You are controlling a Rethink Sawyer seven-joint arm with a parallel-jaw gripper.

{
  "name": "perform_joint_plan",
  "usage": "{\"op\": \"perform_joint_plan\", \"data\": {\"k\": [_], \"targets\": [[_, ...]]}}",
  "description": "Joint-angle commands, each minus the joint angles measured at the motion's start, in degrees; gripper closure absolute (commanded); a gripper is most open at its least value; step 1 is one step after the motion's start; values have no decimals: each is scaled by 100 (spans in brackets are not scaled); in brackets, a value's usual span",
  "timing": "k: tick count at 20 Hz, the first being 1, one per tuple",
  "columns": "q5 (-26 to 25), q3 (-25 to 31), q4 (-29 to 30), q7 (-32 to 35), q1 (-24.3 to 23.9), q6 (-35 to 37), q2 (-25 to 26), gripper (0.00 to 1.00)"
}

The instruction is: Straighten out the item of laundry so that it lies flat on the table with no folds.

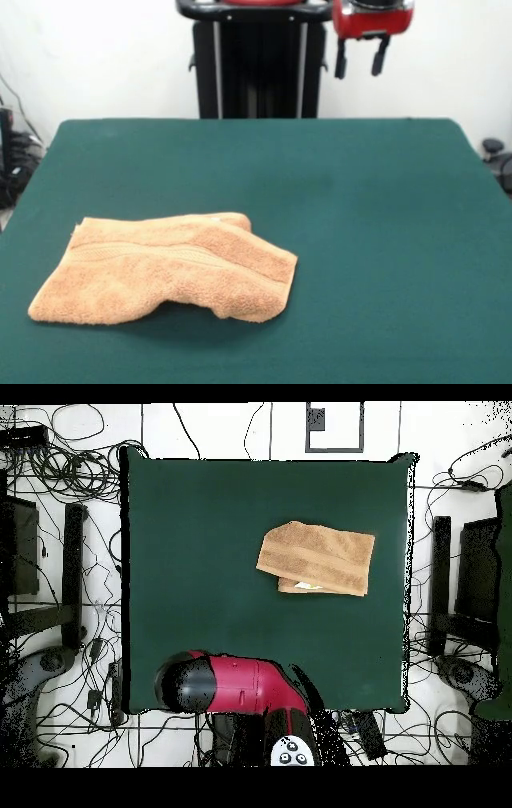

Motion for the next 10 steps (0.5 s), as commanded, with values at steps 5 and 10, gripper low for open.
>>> {"op": "perform_joint_plan", "data": {"k": [5,10], "targets": [[193,219,-682,916,-131,218,314,0],[173,251,-424,847,-207,95,176,0]]}}
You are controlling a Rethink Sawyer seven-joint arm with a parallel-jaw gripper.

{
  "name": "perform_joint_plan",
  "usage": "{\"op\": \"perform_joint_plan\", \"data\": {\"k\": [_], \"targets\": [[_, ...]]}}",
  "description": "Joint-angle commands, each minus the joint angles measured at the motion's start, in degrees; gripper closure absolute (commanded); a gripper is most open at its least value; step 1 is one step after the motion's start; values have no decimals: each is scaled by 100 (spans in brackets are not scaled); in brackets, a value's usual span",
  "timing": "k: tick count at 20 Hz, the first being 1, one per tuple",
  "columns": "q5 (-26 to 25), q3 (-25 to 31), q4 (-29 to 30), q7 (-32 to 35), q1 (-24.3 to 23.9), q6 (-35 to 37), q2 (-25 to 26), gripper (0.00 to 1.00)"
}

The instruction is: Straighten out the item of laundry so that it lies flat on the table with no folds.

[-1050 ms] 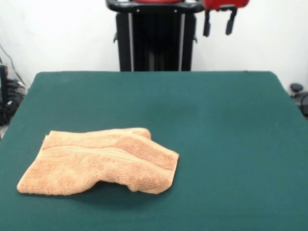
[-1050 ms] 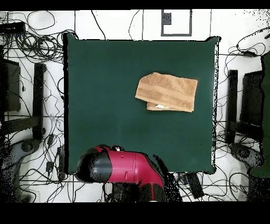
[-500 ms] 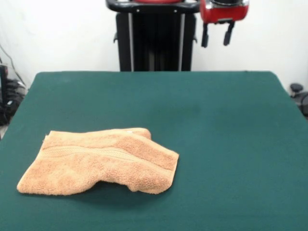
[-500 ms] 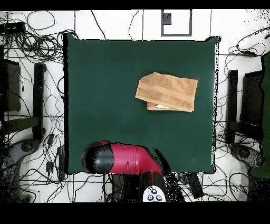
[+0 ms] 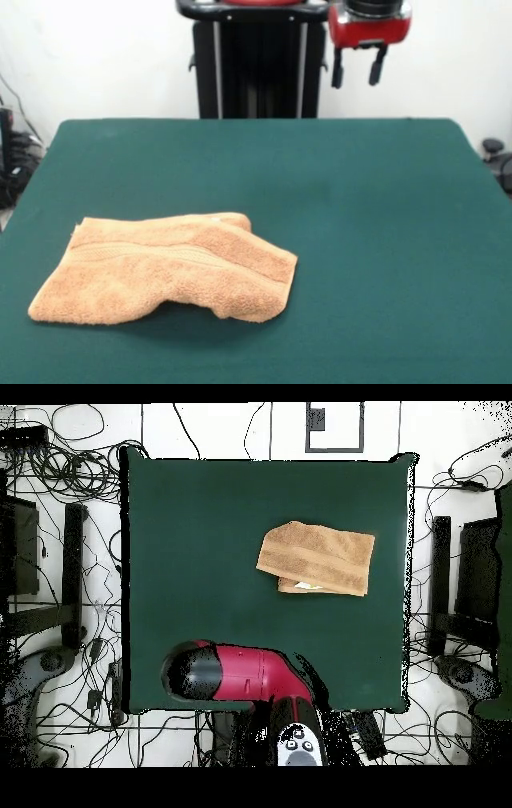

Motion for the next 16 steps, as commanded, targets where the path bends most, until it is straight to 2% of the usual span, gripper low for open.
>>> {"op": "perform_joint_plan", "data": {"k": [1,13,16], "targets": [[154,241,-76,848,-102,85,-29,0],[-96,225,1060,603,-375,-400,-380,0],[-127,232,1028,614,-395,-366,-359,0]]}}
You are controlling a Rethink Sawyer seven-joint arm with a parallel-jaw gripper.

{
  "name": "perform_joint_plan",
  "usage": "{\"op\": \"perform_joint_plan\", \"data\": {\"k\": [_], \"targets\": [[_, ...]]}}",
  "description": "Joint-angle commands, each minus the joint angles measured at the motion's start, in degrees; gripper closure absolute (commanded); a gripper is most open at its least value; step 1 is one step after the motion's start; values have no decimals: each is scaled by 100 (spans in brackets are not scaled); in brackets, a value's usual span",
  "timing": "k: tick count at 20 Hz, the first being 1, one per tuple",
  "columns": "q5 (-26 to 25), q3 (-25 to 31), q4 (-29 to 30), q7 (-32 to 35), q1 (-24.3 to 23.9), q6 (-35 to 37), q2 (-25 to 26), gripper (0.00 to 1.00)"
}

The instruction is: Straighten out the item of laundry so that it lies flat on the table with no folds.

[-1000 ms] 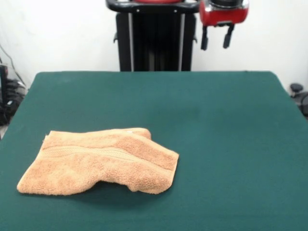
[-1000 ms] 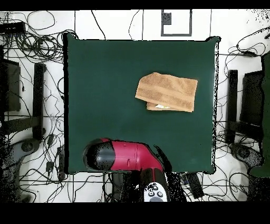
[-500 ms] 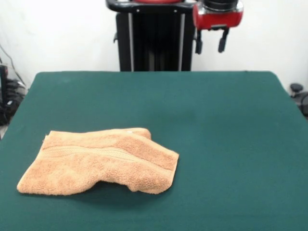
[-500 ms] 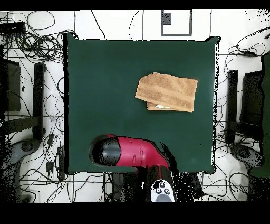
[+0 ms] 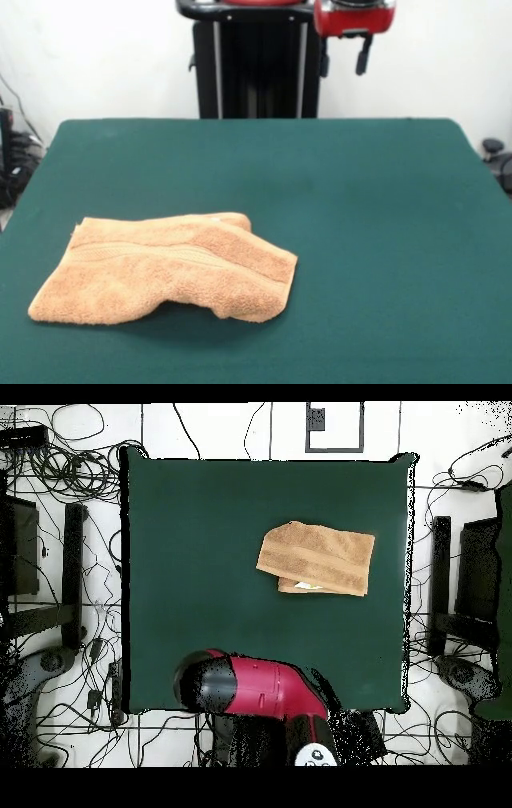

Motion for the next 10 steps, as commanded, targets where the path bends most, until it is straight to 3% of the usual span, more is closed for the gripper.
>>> {"op": "perform_joint_plan", "data": {"k": [1,5,10], "targets": [[-139,238,681,609,-134,-368,-57,0],[-179,222,837,664,-134,-450,-143,0],[-122,345,440,621,-207,-371,88,0]]}}
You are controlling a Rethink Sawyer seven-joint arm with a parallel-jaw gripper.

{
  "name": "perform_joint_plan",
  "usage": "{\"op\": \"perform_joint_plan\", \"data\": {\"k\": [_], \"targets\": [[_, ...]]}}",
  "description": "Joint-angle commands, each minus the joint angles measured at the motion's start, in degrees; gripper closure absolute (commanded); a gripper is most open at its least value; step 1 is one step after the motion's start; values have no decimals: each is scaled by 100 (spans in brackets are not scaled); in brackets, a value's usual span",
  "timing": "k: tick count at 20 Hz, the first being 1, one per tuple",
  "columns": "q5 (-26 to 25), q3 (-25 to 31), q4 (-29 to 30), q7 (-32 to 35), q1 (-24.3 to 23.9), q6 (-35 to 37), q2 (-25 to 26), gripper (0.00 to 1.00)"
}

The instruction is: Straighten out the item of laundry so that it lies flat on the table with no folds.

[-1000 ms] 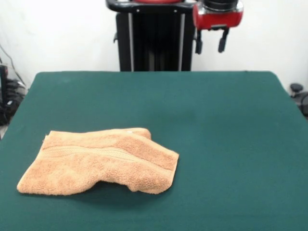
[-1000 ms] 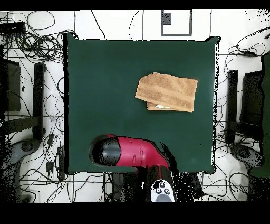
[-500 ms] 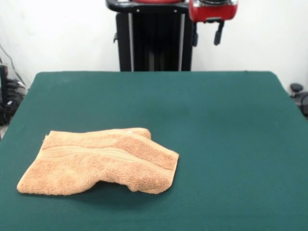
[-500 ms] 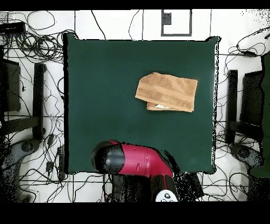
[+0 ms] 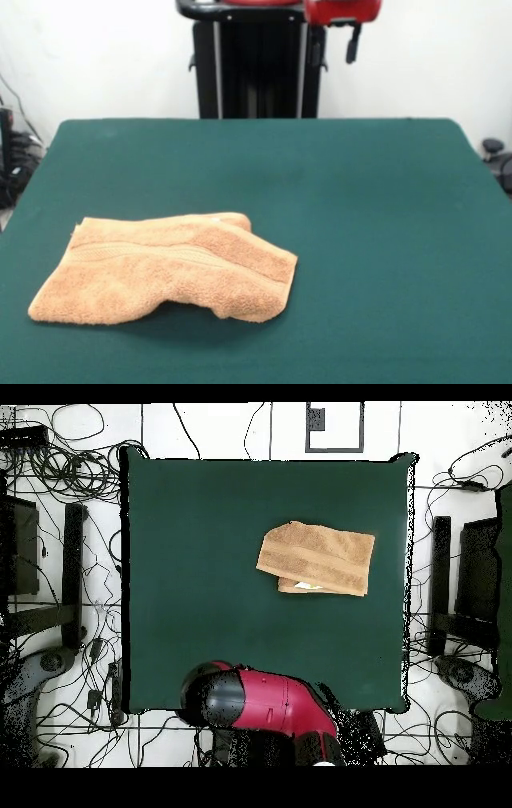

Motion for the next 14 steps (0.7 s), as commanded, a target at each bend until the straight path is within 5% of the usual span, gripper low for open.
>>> {"op": "perform_joint_plan", "data": {"k": [1,14], "targets": [[-110,347,-25,635,-23,-319,347,0],[-50,311,-968,774,115,154,739,0]]}}
